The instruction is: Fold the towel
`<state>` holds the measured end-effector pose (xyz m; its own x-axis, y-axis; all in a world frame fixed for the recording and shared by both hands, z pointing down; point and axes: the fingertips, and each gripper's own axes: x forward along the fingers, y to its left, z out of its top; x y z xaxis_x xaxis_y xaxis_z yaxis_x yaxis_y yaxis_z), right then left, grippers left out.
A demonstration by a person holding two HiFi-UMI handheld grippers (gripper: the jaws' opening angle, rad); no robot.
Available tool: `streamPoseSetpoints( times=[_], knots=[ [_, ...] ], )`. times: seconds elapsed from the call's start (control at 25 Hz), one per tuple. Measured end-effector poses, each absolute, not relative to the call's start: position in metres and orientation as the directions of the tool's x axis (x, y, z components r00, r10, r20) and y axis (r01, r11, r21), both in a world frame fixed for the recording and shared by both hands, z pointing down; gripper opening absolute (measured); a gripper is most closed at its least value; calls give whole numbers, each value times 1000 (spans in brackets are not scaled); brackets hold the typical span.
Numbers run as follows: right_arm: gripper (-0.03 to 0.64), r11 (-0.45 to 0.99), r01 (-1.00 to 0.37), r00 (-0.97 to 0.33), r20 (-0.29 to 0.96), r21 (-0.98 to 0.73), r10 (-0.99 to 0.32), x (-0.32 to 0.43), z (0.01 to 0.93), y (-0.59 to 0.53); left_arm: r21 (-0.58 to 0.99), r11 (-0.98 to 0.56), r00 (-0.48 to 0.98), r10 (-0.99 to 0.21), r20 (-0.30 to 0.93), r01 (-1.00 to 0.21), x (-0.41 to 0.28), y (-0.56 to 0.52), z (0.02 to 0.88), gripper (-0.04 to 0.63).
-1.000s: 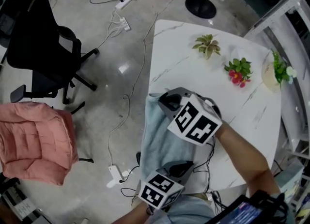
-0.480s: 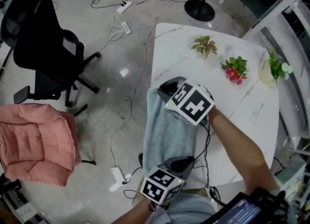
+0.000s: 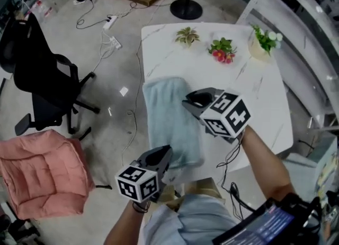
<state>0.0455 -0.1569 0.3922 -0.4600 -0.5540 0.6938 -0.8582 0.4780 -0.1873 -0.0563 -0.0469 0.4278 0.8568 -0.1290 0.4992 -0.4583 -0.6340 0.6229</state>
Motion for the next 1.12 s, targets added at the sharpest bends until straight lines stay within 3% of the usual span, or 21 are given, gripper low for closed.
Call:
streamPoseSetpoints(
  times=[0.2,0.44,0.72,1.0,1.12],
  knots=[
    [123,347,-887,-453,726,-306,-518,46,433,-64,565,-672,826,-125,550,-478,-82,-39,446,38],
    [192,254,-875,-483,739,-411,-469,18,479,12,531,-666,792,-151,591,-524,-105,-32,467,137],
    [196,185,-860,-497,702,-475,-510,10,482,31,532,-647,803,-224,553,-546,-130,-29,460,206],
    [203,171,-835,-530,682,-523,-504,8,481,40,596,-600,827,-222,516,-533,-142,-34,466,245],
    [213,168,-807,-568,667,-566,-482,-3,484,41,656,-571,852,-167,495,-493,-131,-30,469,275]
  ],
)
